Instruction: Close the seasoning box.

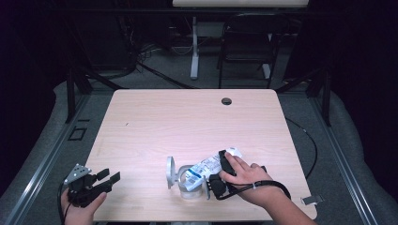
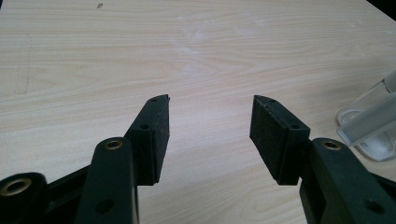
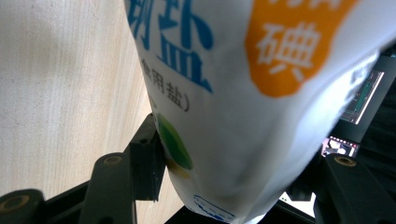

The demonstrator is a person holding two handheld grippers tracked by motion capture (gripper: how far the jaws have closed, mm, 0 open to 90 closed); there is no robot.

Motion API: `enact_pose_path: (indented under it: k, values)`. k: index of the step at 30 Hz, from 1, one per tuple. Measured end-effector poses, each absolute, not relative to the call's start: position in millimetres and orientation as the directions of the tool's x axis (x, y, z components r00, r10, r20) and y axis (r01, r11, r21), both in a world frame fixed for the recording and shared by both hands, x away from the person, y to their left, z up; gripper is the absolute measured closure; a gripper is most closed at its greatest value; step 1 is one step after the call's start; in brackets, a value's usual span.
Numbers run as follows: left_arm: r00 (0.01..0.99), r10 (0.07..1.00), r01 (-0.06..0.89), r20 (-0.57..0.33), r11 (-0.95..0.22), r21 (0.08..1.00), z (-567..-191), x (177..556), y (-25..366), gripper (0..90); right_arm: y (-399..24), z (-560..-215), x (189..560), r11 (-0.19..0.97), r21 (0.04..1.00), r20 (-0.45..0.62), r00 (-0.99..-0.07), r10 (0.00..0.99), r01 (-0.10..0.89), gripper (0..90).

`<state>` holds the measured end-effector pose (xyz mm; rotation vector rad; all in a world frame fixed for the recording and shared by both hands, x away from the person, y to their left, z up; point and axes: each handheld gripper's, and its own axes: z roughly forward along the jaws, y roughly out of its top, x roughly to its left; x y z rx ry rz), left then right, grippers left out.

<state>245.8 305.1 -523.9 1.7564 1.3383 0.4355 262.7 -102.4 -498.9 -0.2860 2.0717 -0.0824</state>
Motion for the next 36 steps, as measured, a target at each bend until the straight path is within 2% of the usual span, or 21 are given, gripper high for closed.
enact_pose_path:
  k: [36]
  values:
    - [0.359,0.907,0.610,-0.219,-0.050,0.791,-524.3,245.8,306.6,47.9,-100.2,-496.7,262.7,0.962,-0.209,-0.844,-0.464,-0.268,-0.175,43.1]
